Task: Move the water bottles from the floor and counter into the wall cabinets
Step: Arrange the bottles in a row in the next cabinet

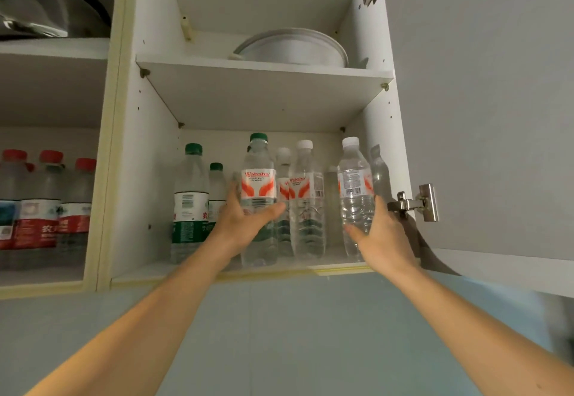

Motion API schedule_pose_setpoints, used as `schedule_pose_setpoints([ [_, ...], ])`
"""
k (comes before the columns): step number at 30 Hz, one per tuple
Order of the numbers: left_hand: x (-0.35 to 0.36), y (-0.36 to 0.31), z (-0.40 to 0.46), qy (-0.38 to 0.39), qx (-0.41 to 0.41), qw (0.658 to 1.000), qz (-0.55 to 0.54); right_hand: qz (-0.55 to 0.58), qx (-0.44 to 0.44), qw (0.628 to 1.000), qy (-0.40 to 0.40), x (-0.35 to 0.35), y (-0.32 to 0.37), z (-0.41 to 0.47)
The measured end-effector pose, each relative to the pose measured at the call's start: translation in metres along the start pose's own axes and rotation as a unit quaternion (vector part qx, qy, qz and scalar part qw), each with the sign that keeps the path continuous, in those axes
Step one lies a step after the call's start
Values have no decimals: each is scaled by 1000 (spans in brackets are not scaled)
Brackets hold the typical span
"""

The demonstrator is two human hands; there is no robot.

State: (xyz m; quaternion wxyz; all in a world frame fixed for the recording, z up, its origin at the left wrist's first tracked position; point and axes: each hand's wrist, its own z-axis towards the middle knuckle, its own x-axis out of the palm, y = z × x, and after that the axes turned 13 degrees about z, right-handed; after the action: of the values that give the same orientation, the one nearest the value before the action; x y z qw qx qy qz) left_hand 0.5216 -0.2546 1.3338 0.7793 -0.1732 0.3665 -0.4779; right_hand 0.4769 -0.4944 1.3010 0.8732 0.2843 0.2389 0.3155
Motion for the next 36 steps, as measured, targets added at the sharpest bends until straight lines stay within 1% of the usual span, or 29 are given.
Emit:
schedule_pose_setpoints([
  [2,4,2,6,20,-17,998,-58,-12,-2,1000,-1,1,-1,-2],
  [5,9,2,13,47,-18,994,-93,-22,0,1000,-1,2,-1,-4],
  [7,13,2,15,46,-15,993,-105,-22,5,1000,-3,4,0,-5],
  [12,29,5,18,1,-24,992,-124,-21,22,1000,-9,8,3,-3],
  [18,48,2,28,25,-36,992,-122,24,30,999,25,13,12,2],
  [21,58,0,31,25,-40,991,-128,36,28,999,28,15,15,2],
  [25,69,-5,34,37,-35,990,-130,29,18,999,4,15,9,5],
  [30,81,-9,37,57,-40,989,-127,-31,22,998,-45,15,3,5],
  [36,92,-17,41,70,-45,989,-126,-62,22,996,-60,13,-3,6],
])
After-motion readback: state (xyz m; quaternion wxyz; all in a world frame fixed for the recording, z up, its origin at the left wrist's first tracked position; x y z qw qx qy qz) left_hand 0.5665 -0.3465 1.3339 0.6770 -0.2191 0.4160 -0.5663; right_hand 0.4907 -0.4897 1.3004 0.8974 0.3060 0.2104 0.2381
